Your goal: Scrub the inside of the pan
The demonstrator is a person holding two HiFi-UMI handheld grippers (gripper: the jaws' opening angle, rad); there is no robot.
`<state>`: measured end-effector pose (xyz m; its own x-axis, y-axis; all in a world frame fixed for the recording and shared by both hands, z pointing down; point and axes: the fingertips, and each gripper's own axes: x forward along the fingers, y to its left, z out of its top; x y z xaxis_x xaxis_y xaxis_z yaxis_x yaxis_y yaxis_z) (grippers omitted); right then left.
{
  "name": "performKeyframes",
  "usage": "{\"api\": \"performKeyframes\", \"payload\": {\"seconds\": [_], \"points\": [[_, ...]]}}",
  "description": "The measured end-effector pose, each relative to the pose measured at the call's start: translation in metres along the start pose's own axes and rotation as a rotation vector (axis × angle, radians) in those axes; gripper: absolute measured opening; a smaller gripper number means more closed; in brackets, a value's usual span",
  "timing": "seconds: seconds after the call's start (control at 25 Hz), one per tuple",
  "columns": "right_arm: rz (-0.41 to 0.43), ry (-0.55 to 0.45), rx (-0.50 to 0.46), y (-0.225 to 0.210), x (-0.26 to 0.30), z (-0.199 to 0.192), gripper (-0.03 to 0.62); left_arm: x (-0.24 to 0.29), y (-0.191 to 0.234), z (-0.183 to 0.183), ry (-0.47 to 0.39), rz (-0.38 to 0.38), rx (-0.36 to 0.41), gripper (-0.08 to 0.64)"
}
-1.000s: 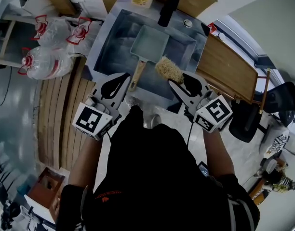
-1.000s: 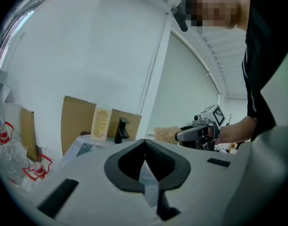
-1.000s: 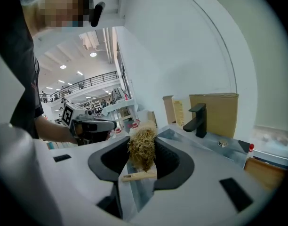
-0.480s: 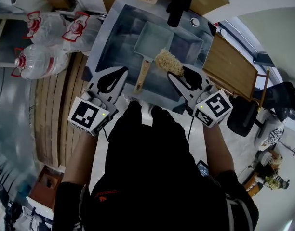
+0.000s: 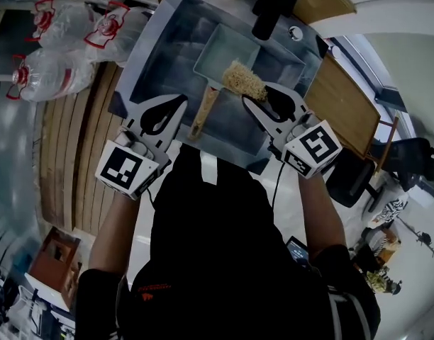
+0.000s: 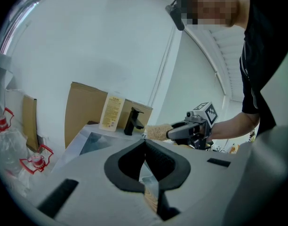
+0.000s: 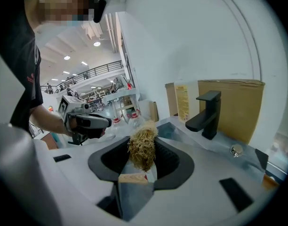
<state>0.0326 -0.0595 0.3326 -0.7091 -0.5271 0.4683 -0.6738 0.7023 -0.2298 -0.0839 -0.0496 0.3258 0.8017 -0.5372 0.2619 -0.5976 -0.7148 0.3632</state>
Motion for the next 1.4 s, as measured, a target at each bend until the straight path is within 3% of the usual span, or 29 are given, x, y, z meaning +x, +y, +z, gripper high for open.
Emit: {"api": "performKeyframes", "payload": {"seconds": [0.56,1.4], "points": [[0.154,0.088,-0.057,-0.047,0.056,-0.030,0.149,0.038,0.012,-0.034,0.025,0.118,-0.065,0.017],[0.272,0.293,-0.128,-0.064,0.129,-0.113,0.149,0.060,0.038,-0.050,0.008,0.136,-0.126,0.017]]}}
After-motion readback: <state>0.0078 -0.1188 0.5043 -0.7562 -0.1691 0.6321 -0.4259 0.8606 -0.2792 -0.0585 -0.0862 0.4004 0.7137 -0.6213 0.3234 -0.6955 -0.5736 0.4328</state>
